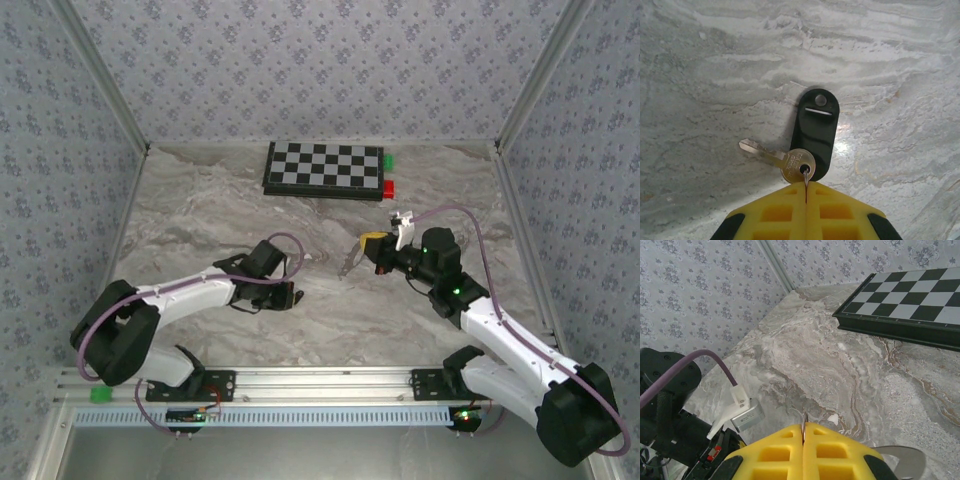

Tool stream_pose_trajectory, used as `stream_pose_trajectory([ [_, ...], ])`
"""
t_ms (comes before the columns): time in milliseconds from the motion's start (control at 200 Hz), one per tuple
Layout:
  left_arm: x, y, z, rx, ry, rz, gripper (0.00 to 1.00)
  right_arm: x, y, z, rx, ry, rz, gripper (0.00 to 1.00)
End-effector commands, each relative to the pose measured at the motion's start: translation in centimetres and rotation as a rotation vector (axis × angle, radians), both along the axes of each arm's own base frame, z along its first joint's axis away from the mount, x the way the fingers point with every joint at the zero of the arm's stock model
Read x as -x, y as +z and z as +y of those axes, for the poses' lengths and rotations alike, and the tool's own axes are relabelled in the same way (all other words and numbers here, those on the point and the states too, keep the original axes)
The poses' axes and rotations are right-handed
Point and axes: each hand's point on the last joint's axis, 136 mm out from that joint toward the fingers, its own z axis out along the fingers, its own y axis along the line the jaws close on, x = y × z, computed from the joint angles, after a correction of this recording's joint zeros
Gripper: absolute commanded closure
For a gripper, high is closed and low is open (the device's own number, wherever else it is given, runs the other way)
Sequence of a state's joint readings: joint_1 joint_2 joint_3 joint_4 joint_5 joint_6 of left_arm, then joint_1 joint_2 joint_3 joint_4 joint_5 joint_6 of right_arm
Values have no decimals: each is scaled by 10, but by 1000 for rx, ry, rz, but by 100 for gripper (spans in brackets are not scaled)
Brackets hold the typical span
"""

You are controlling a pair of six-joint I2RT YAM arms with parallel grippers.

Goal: Put the keys on the keyring

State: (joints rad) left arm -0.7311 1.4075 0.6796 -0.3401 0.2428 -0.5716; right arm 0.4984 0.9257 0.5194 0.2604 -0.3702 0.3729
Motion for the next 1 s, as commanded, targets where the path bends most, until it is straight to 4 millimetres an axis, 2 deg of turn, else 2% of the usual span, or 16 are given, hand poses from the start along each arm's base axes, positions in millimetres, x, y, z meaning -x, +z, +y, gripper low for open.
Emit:
stream_pose_trajectory([
  [0, 4, -10, 4, -21, -16, 23, 100, 0, 6, 2, -16, 7, -31, 100],
  [115, 5, -13, 3, -17, -23, 35, 99, 0, 5, 3, -14, 9, -29, 100],
  [305, 4, -10, -1, -1, -26, 31, 86, 0, 5, 3, -13, 8, -30, 100],
  [675, 2, -13, -4, -4, -28, 40, 85, 0, 4, 3, -13, 8, -28, 100],
  [995, -2, -7, -3, -3, -12, 21, 83, 0, 4, 4, -12, 11, -27, 100],
])
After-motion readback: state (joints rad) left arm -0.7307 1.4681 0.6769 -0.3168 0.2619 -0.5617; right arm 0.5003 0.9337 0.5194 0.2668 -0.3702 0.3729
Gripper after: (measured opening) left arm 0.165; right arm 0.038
